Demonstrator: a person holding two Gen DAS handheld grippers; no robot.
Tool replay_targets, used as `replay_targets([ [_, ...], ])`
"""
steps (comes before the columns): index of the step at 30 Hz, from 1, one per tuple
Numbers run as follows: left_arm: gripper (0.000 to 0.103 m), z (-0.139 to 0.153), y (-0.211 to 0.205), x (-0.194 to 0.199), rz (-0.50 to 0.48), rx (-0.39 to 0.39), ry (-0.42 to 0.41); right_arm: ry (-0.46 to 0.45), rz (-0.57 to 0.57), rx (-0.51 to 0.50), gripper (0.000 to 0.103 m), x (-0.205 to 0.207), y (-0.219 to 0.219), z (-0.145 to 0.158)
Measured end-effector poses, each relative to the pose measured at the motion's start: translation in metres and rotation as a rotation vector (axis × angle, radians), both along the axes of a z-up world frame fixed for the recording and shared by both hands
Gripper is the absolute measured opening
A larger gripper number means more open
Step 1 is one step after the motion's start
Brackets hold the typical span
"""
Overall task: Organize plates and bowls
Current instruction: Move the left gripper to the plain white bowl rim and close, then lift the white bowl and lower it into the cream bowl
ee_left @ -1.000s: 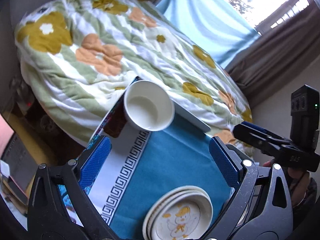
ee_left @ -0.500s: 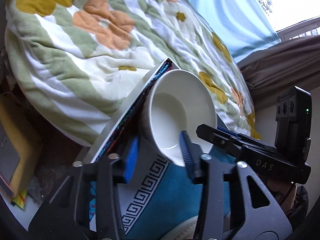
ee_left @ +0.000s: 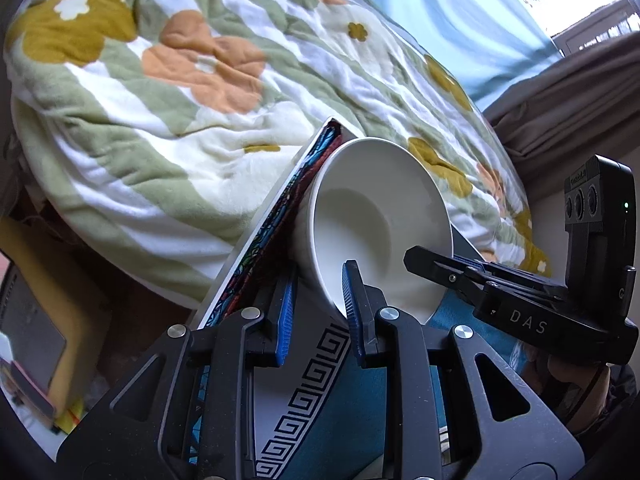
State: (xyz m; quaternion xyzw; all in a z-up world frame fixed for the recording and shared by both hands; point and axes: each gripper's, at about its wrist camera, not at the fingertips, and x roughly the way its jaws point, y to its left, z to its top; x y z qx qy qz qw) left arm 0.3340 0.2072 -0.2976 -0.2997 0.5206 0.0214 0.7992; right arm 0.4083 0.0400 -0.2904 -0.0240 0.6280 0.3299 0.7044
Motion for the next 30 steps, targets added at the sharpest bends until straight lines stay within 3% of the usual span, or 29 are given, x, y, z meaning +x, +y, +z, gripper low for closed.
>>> replay_targets([
  [7,0.021,0.033,-0.026,-0.013,-0.058,0.046,-0.044,-0.044,-0.052,0.032,0.014,-0.018,-0.026,0.028],
  [12,0.020,0.070,-0.065,-0.037,-0.109,0.057,-0.084,-0.091,-0.110,0.060,0.014,-0.049,-0.069,0.068],
  [21,0.021,0.128,-0.181,-0.102,-0.243,0.060,-0.162,-0.164,-0.234,0.065,0.014,-0.127,-0.186,0.122],
  [30,0.021,0.142,-0.298,-0.153,-0.392,0.016,-0.197,-0.199,-0.399,0.049,0.014,-0.202,-0.308,0.138],
])
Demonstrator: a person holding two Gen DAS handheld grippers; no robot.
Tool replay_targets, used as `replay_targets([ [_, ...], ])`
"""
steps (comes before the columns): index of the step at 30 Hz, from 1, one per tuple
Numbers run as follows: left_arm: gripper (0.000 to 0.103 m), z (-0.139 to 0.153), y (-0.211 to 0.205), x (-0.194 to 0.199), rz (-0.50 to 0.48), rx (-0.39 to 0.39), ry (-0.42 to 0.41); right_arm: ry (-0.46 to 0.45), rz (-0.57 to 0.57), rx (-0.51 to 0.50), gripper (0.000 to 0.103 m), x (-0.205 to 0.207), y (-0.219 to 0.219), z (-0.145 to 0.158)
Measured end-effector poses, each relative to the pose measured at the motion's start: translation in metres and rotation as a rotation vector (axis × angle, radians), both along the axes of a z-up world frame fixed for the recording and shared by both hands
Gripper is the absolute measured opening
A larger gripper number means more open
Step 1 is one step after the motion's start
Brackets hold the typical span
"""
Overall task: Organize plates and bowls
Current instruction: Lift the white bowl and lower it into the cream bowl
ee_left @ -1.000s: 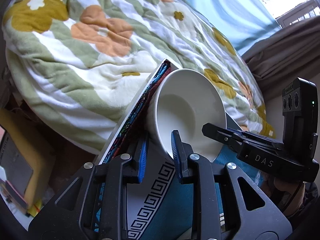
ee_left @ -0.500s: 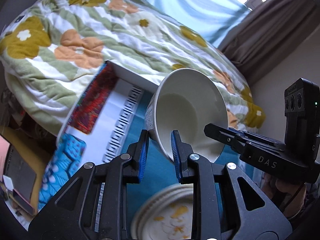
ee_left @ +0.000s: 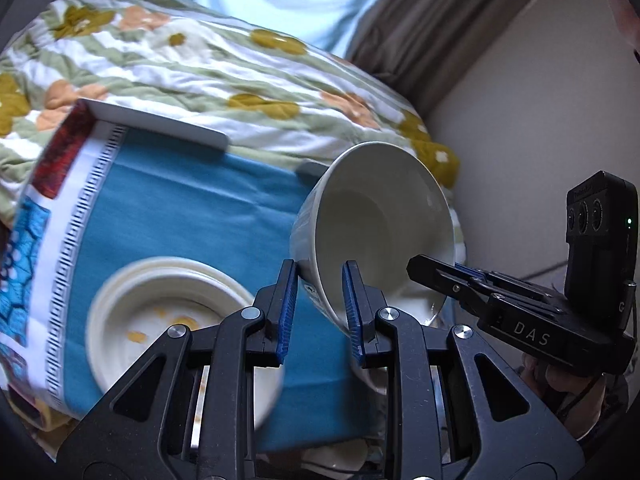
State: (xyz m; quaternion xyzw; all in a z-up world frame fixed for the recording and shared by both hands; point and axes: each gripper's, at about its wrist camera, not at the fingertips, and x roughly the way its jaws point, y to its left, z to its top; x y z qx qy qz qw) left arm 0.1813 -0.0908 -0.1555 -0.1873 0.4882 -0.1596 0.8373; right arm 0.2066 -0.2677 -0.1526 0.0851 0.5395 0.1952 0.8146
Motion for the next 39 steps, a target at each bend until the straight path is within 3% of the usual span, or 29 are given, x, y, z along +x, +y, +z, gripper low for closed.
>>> replay_targets([
  [8,0.020,-0.012,-0.091,-0.040,-0.132,-0.035,0.030,0.013,-0.135,-0.053,0.014,-0.062,-0.083,0.000],
  [14,0.020,-0.045,-0.128,-0.049,-0.193,-0.001,0.088,0.068,-0.195,-0.077,0.014,-0.079,-0.118,-0.029],
  [22,0.021,-0.089,-0.147,-0.038,-0.243,0.099,0.187,0.151,-0.206,-0.090,0.014,-0.071,-0.129,-0.073],
  [39,0.021,-0.089,-0.171,-0.022,-0.334,0.294,0.197,0.219,-0.239,-0.090,0.014,-0.068,-0.129,-0.090],
])
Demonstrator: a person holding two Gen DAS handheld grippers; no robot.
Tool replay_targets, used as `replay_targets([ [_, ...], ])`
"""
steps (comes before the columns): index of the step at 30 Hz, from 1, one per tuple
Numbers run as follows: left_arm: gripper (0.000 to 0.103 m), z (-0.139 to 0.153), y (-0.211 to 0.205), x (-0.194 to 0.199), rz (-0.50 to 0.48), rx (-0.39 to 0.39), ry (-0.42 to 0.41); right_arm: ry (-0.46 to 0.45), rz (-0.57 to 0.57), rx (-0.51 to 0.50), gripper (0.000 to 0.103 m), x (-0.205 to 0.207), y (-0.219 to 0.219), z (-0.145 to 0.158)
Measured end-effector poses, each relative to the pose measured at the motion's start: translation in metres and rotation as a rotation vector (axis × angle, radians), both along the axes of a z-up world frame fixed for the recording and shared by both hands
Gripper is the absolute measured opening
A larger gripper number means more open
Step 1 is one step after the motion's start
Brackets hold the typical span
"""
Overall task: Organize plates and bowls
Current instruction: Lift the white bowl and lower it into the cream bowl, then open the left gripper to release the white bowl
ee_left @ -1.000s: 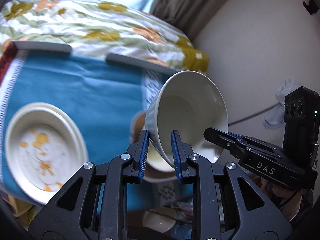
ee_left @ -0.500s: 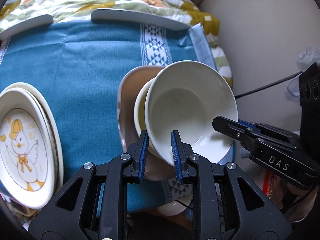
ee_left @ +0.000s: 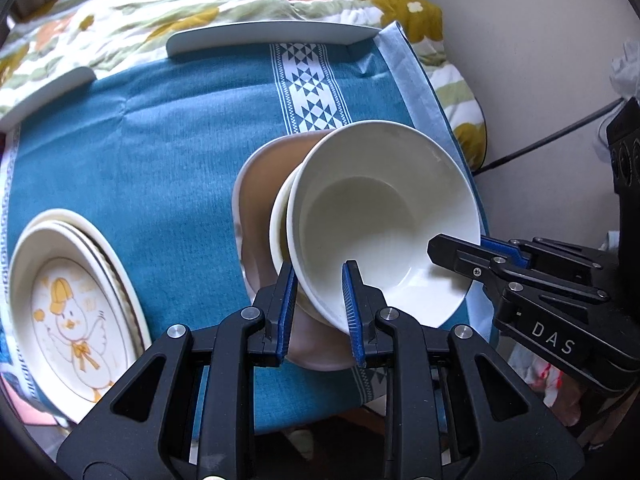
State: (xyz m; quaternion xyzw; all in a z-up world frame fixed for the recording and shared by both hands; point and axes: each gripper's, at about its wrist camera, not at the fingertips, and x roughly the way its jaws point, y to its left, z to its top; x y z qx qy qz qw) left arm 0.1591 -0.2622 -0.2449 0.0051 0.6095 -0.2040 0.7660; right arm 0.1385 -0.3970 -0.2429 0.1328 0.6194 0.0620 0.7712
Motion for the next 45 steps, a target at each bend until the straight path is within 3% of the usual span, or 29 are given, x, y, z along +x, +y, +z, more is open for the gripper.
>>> replay_targets([
  [11,0.021,0.001,-0.009,0.003,-0.041,0.094,-0.006,0.038,-0.006,-0.005,0.014,0.002,0.002,-0.003],
  [22,0.021,0.010,-0.007,0.000,-0.044,0.091,-0.004,0.033,-0.022,0.005,0.014,-0.001,0.000,0.002],
  [25,0.021,0.029,0.000,-0.005,-0.031,0.060,-0.036,0.002,-0.015,0.029,0.014,-0.006,-0.005,0.012],
  [30,0.021,0.079,0.016,-0.018,-0.001,0.014,-0.165,-0.117,0.041,0.086,0.014,-0.024,-0.017,0.056],
  [31,0.026,0.089,0.019,-0.023,0.009,0.018,-0.201,-0.142,0.055,0.079,0.014,-0.028,-0.018,0.064],
  [32,0.042,0.095,0.022,-0.026,0.016,0.029,-0.227,-0.164,0.068,0.069,0.015,-0.031,-0.019,0.071],
  [33,0.060,0.101,0.024,-0.029,0.023,0.043,-0.252,-0.186,0.081,0.055,0.023,-0.035,-0.020,0.078],
  [34,0.098,0.107,0.026,-0.034,0.024,0.049,-0.279,-0.209,0.095,0.047,0.042,-0.040,-0.022,0.083],
  [35,0.103,0.110,0.028,-0.037,0.022,0.041,-0.293,-0.222,0.106,0.047,0.074,-0.042,-0.024,0.086],
  [37,0.103,0.111,0.033,-0.044,0.030,0.038,-0.305,-0.234,0.129,0.044,0.102,-0.047,-0.027,0.088],
  [45,0.103,0.062,0.041,-0.050,0.015,0.109,-0.199,-0.132,0.260,-0.144,0.102,-0.038,-0.032,0.056],
])
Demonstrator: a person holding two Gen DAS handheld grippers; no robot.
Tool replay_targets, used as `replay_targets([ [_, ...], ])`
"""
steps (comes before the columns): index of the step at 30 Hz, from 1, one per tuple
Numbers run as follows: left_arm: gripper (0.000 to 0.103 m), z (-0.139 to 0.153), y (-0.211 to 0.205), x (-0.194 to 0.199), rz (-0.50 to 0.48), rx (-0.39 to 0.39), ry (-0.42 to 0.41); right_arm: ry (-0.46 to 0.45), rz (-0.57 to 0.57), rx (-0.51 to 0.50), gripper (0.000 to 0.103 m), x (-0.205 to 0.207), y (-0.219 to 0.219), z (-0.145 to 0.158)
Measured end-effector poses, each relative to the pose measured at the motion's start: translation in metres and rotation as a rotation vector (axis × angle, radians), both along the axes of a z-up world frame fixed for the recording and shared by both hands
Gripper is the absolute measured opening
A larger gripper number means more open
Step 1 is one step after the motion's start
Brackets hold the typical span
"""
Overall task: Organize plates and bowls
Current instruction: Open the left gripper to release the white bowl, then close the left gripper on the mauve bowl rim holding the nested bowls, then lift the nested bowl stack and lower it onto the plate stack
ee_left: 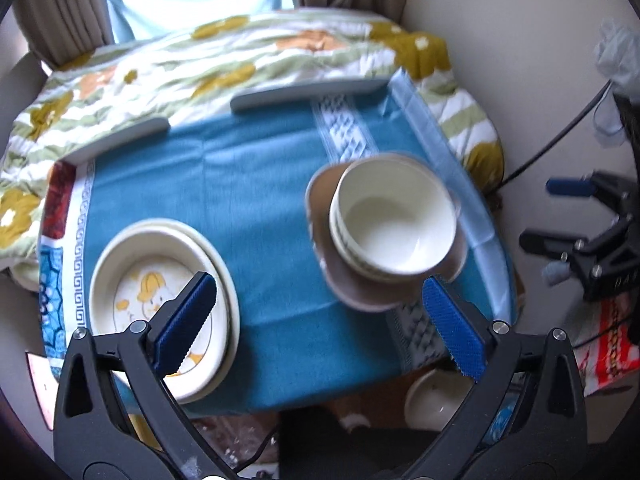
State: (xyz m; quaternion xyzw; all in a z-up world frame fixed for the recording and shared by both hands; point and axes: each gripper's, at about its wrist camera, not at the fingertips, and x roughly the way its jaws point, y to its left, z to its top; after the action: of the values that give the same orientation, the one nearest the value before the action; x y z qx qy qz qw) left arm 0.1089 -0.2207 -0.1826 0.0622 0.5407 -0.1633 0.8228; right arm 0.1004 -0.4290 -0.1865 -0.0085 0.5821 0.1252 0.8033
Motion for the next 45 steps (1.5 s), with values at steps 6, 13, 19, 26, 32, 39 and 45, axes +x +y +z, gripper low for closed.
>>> replay_targets([
  [6,0.102,-0.029,0.001,0.019,-0.055,0.017,0.062,0.102,0.011,-0.048,0.102,0.017,0.005,-0.037],
  [13,0.087,-0.063,-0.010,0.046,-0.127,0.077,0.177,0.209,0.052,-0.147,0.085,0.035,0.018,-0.069],
  [19,0.066,-0.084,-0.019,0.058,-0.175,0.094,0.277,0.266,0.109,-0.193,0.069,0.044,0.031,-0.088],
  [26,0.045,-0.109,-0.029,0.066,-0.206,0.077,0.324,0.277,0.117,-0.187,0.061,0.050,0.034,-0.107],
  [32,0.023,-0.124,-0.033,0.069,-0.207,0.028,0.326,0.255,0.124,-0.100,0.026,0.050,0.039,-0.114],
  [39,0.011,-0.124,-0.038,0.066,-0.201,-0.008,0.266,0.212,0.157,-0.094,0.015,0.043,0.051,-0.110],
  [45,0.010,-0.117,-0.035,0.068,-0.201,-0.001,0.226,0.176,0.140,-0.074,0.015,0.048,0.047,-0.106],
])
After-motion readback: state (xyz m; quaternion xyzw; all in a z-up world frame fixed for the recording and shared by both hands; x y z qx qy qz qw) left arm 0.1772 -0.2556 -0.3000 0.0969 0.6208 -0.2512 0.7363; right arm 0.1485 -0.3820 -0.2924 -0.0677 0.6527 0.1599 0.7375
